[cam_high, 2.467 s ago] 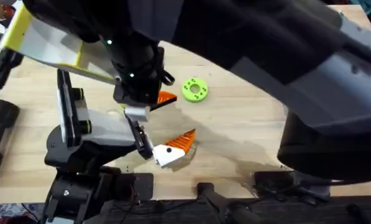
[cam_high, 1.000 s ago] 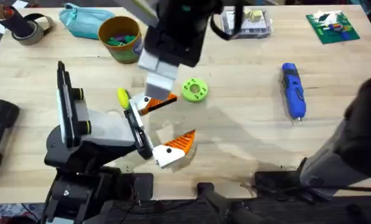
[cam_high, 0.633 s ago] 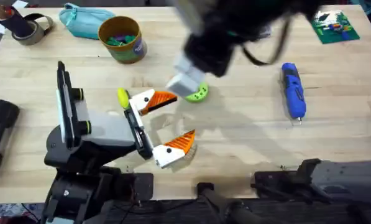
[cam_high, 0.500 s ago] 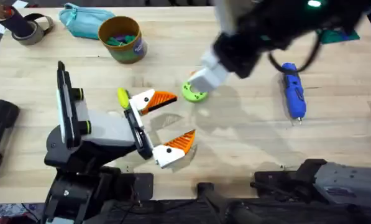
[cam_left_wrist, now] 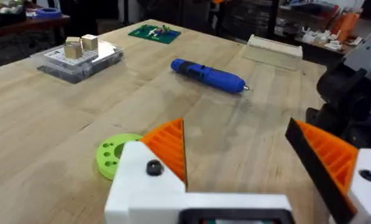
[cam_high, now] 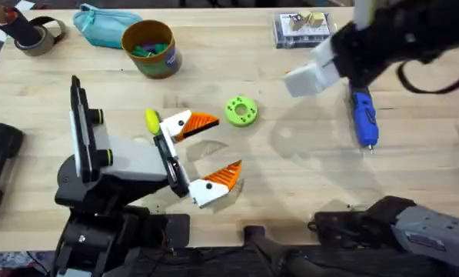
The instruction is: Pick up the gripper from the table and insert it into the empty holder that is missing its gripper. Then pick up a screw, insert it into the mounting hole, and use the screwdriver to tighten it. Finally, clean up the table by picking up the vegetable and placing it into the bucket.
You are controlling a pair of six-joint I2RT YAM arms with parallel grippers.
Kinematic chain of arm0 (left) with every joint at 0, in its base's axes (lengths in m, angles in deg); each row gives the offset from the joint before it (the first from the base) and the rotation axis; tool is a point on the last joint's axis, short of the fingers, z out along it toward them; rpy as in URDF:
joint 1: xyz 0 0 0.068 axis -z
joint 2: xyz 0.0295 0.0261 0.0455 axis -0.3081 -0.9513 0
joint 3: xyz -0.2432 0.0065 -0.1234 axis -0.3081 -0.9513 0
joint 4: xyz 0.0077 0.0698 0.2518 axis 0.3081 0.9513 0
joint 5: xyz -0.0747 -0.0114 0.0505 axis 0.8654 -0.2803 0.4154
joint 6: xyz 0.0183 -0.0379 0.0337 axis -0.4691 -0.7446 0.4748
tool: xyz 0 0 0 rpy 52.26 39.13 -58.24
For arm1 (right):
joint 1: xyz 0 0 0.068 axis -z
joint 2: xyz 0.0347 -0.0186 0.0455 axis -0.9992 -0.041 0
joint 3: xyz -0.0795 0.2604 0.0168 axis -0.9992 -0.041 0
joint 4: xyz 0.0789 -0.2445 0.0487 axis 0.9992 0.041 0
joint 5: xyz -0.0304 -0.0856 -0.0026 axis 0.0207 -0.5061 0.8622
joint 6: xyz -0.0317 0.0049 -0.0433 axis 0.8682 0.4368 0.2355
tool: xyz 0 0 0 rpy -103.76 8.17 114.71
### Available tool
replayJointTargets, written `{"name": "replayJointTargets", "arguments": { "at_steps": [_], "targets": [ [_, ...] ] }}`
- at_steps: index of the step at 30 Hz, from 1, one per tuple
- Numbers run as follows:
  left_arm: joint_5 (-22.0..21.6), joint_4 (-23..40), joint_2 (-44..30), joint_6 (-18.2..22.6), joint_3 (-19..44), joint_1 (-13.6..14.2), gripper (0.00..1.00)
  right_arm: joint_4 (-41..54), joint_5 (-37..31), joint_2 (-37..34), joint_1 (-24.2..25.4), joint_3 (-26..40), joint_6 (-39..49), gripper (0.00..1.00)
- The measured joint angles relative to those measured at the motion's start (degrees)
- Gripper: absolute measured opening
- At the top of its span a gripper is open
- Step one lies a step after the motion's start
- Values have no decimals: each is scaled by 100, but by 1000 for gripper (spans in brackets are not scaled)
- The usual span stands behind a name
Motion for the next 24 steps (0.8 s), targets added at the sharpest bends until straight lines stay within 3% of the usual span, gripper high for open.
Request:
{"name": "replayJointTargets", "arguments": {
  "at_steps": [12, 22, 24],
  "targets": [
    [0, 0, -2, 2, 0, 0, 986, 692, 798, -130, 236, 0, 392, 996],
    [0, 0, -2, 2, 0, 0, 986, 837, 977, -284, 236, -4, 592, 996],
    [2, 0, 0, -8, 0, 0, 871, 837, 988, -282, 236, -4, 612, 996]
  ]
}}
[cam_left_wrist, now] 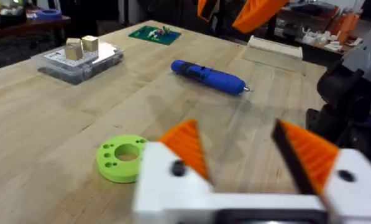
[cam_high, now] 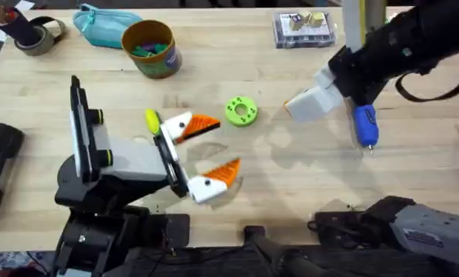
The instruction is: Pick up the gripper from the table and insert it into the empty holder that is missing its gripper. Then pick up a screw, insert it into the mounting hole, and use the screwdriver to tighten it. Finally, clean up the table by picking up the vegetable and placing it into the bucket.
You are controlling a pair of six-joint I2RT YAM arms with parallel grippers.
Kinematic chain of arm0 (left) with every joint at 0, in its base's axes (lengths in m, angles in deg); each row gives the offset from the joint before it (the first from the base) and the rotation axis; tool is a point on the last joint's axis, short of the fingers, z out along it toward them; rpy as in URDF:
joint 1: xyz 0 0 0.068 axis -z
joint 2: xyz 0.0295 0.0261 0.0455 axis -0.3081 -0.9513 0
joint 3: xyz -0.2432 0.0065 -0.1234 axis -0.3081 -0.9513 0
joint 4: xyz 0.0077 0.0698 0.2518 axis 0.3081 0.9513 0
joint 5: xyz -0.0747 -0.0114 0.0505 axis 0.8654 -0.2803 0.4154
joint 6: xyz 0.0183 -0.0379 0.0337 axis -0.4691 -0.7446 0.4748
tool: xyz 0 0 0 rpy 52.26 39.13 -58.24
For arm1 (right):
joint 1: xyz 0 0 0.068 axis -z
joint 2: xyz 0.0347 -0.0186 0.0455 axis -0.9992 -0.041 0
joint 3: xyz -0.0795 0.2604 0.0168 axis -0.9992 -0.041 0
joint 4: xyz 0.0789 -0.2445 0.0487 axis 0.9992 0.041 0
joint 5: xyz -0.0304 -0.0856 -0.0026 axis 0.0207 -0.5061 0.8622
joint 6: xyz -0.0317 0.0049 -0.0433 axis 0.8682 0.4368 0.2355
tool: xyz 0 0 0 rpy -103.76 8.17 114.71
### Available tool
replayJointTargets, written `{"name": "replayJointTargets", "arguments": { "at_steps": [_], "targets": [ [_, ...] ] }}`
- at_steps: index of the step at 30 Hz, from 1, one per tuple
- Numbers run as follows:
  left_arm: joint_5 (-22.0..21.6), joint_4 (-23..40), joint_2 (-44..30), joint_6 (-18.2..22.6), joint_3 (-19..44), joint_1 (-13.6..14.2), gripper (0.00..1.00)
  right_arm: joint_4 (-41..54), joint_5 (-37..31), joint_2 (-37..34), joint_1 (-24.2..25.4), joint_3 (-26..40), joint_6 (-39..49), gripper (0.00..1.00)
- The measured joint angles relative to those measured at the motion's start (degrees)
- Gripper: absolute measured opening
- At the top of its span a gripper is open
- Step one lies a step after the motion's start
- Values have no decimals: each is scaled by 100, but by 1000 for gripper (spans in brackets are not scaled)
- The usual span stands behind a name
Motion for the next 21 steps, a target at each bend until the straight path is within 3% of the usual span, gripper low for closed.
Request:
{"name": "replayJointTargets", "arguments": {
  "at_steps": [5, 6, 15, 21],
  "targets": [
    [-9, 0, 0, 30, 0, 0, 95, 2, 17, 0, 0, 0, 22, 996],
    [-13, -2, 0, 48, 0, 0, 31, 2, 17, 0, 0, 0, 20, 996],
    [-15, -2, -2, 50, 0, 0, 17, -17, 16, 0, 39, 0, 4, 996],
    [-15, -2, -2, 50, 0, 0, 17, 9, -420, 0, 377, 0, -390, 996]
  ]
}}
